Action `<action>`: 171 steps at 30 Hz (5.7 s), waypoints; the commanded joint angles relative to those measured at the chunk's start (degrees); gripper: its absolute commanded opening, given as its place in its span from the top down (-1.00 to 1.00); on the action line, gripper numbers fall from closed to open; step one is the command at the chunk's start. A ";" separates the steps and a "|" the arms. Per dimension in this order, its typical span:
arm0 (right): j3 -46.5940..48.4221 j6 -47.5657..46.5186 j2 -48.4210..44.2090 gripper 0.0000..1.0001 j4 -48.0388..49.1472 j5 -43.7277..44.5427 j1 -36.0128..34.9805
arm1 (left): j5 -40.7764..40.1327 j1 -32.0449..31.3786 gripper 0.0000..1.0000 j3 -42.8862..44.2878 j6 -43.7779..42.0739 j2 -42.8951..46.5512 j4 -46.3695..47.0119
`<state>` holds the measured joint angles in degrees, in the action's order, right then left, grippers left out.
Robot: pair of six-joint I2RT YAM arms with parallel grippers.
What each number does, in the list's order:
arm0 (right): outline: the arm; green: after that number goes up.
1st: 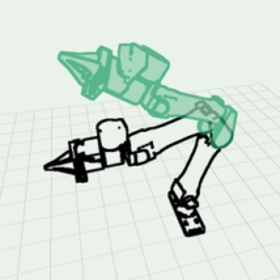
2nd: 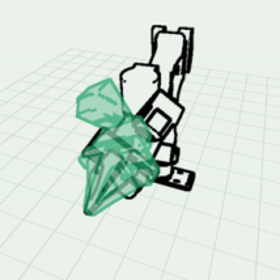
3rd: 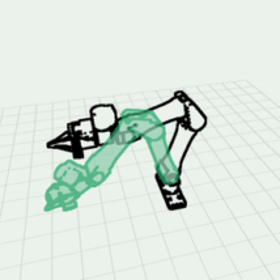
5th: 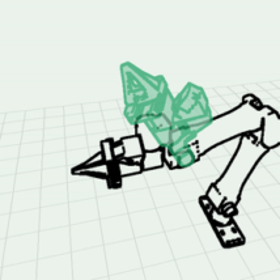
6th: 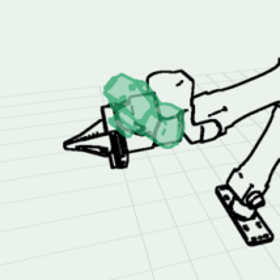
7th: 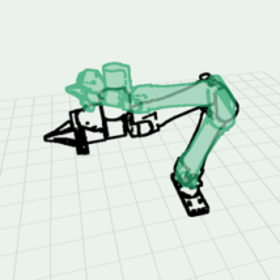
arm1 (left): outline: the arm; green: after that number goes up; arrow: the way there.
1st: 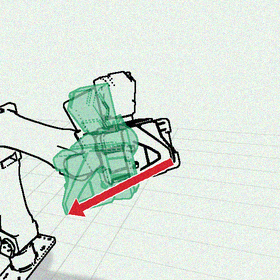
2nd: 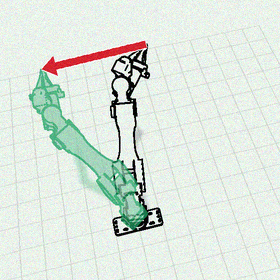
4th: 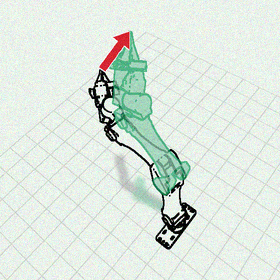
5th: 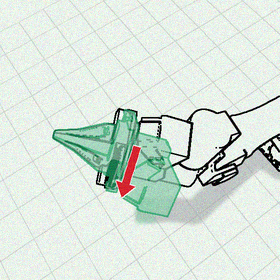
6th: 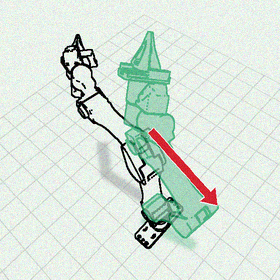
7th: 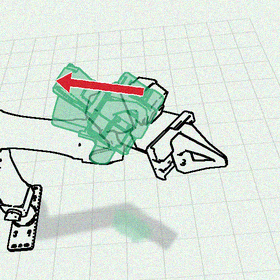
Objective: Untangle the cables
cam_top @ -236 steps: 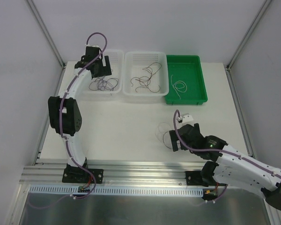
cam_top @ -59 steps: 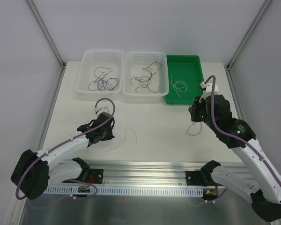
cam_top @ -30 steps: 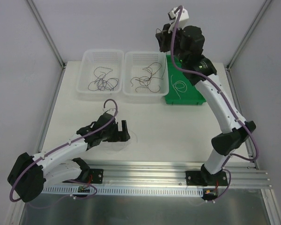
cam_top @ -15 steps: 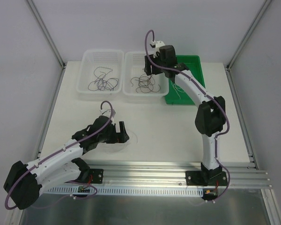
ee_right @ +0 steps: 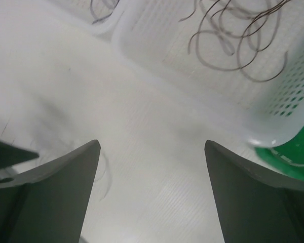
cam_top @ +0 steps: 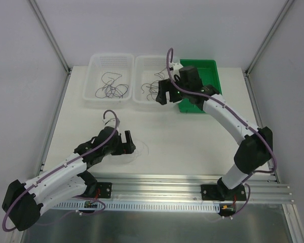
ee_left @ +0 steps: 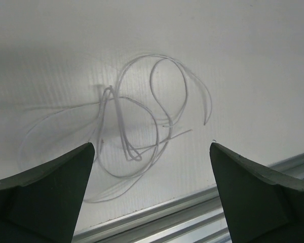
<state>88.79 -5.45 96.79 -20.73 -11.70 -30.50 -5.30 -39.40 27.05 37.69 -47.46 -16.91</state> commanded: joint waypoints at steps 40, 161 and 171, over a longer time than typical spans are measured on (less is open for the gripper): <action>-14.70 9.85 12.80 0.20 2.10 20.67 -31.11 | -9.64 0.02 -0.89 -5.78 7.84 10.37 -10.69; -41.51 10.99 -16.74 -0.14 15.98 6.08 -21.00 | 4.42 -4.72 1.00 5.82 1.59 -2.99 -2.08; -38.70 10.90 -3.98 0.10 23.01 -0.34 -21.79 | 1.96 -4.64 1.00 5.30 1.16 -2.55 -2.08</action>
<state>47.59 5.54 92.16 -2.39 -9.21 -51.96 -1.76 -43.57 32.84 38.39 -51.07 -20.29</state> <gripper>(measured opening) 0.471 0.009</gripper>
